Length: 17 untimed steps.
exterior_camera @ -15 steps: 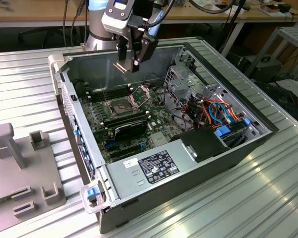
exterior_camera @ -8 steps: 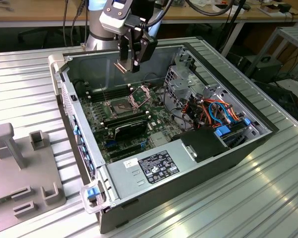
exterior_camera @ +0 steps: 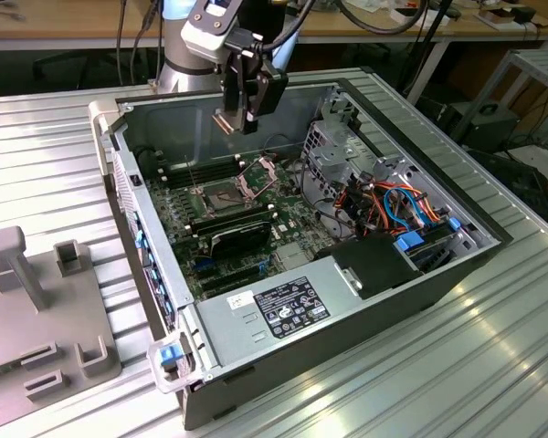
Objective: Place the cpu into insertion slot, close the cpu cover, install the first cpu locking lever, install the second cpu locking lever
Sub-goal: 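Place the cpu into insertion slot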
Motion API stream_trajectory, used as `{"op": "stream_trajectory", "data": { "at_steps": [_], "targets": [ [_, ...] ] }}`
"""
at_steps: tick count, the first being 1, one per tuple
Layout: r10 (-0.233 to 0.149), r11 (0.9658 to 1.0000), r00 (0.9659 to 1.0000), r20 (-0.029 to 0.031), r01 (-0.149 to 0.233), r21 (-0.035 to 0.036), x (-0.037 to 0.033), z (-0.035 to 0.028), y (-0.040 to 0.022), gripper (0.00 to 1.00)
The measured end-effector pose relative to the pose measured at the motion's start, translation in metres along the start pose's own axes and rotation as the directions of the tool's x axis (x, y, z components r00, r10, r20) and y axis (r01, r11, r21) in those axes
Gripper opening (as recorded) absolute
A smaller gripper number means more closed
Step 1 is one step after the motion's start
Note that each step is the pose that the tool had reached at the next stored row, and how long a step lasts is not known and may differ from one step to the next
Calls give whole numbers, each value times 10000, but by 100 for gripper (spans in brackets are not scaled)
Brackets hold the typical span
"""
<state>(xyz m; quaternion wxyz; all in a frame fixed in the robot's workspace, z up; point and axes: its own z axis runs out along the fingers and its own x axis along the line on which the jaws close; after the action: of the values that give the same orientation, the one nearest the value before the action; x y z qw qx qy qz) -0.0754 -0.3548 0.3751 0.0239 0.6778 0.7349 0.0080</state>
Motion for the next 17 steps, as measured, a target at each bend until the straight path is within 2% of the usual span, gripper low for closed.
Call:
{"op": "stream_trajectory", "data": {
  "at_steps": [2, 3, 7, 17],
  "targets": [
    [246, 9997, 9997, 10, -246, 4, 1, 12, 12, 54],
    [315, 9995, 9995, 14, -315, 7, 9, 16, 36, 54],
    [373, 9993, 9993, 17, -373, 8, 51, 24, 96, 54],
    [386, 9993, 9993, 18, -386, 8, 54, 61, 102, 54]
  ]
}}
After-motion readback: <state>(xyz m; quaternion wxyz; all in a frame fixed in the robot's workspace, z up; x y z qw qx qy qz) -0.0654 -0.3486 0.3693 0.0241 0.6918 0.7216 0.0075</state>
